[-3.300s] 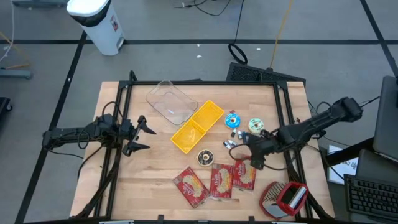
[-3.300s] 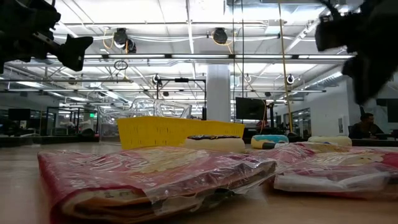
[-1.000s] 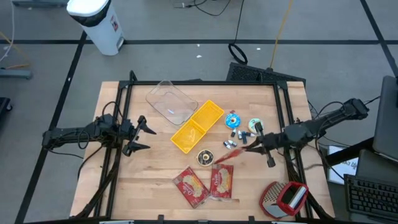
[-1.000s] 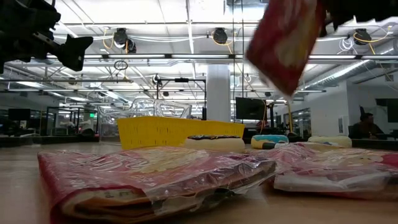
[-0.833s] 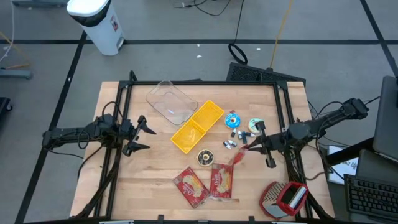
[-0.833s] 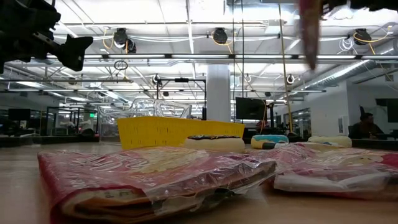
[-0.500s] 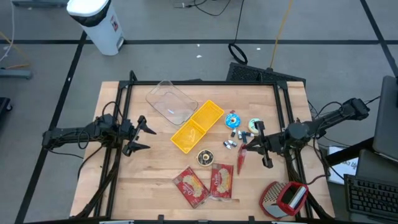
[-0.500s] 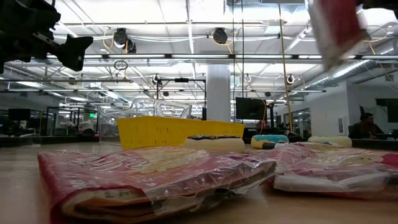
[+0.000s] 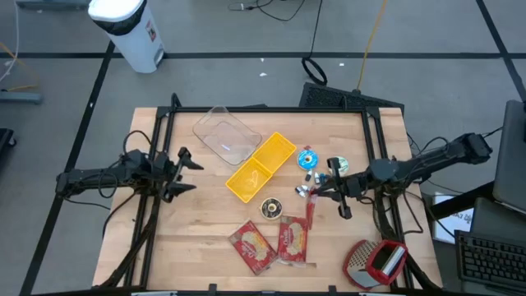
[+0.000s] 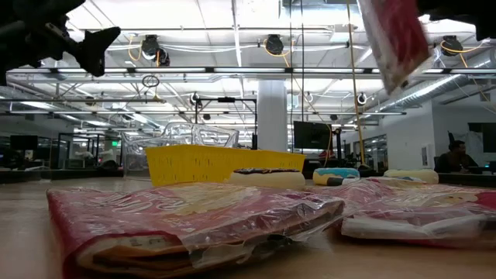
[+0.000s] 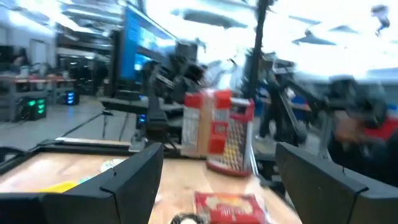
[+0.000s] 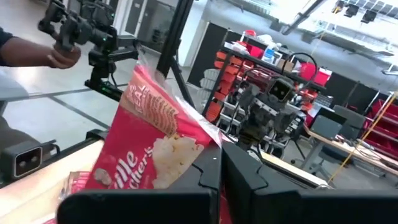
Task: Pick & Place Food Item
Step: Put the right red popcorn bag into the transparent bin
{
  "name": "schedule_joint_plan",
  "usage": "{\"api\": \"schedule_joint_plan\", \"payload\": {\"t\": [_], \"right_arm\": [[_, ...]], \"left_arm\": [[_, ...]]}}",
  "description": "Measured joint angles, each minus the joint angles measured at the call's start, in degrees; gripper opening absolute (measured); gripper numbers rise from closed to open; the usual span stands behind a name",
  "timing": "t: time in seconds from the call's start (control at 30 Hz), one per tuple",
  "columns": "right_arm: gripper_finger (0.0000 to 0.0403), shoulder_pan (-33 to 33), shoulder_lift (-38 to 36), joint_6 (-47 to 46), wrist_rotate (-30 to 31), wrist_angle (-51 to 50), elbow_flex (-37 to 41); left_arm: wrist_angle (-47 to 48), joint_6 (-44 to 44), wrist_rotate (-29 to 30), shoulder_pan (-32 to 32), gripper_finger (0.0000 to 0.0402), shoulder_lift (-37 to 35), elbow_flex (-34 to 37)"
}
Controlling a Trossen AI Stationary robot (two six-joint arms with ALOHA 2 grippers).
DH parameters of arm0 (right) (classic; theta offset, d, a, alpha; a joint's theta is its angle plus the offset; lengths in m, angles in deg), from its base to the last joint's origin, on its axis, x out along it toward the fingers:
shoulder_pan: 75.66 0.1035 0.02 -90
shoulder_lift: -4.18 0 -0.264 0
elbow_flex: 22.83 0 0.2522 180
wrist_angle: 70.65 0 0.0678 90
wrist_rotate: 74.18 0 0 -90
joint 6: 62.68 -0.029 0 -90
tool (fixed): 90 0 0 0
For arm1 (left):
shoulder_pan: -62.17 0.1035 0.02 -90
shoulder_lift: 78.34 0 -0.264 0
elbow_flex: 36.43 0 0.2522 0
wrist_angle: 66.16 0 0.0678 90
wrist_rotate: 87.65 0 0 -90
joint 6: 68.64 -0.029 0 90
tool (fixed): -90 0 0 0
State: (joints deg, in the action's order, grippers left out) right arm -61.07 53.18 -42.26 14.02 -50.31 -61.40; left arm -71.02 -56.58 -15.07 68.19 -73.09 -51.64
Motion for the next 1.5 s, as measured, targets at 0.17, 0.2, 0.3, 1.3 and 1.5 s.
{"api": "schedule_joint_plan", "payload": {"t": [0.17,0.2,0.3,1.3,1.5], "right_arm": [[0.0000,-1.8,3.1,-0.2,0.1,3.4,0.0],[0.0000,-2.2,3.7,-0.2,0.1,4.2,0.0],[0.0000,-3.4,5.7,-0.2,0.4,7.0,0.0],[0.0000,-2.5,15.0,10.8,30.6,11.2,-1.8],[0.0000,-2.5,15.0,10.8,30.6,11.1,-1.8]], "left_arm": [[0.2,8.4,17.8,-0.6,0.0310,4.6,0.0],[-1.0,8.4,19.6,-0.8,0.0310,6.5,0.0],[-7.8,9.7,21.1,-2.4,0.0310,13.5,0.0],[0.6,-18.2,36.1,-13.8,0.0310,83.9,-57.6],[1.0,-19.1,36.5,-14.1,0.0310,88.4,-61.9]]}}
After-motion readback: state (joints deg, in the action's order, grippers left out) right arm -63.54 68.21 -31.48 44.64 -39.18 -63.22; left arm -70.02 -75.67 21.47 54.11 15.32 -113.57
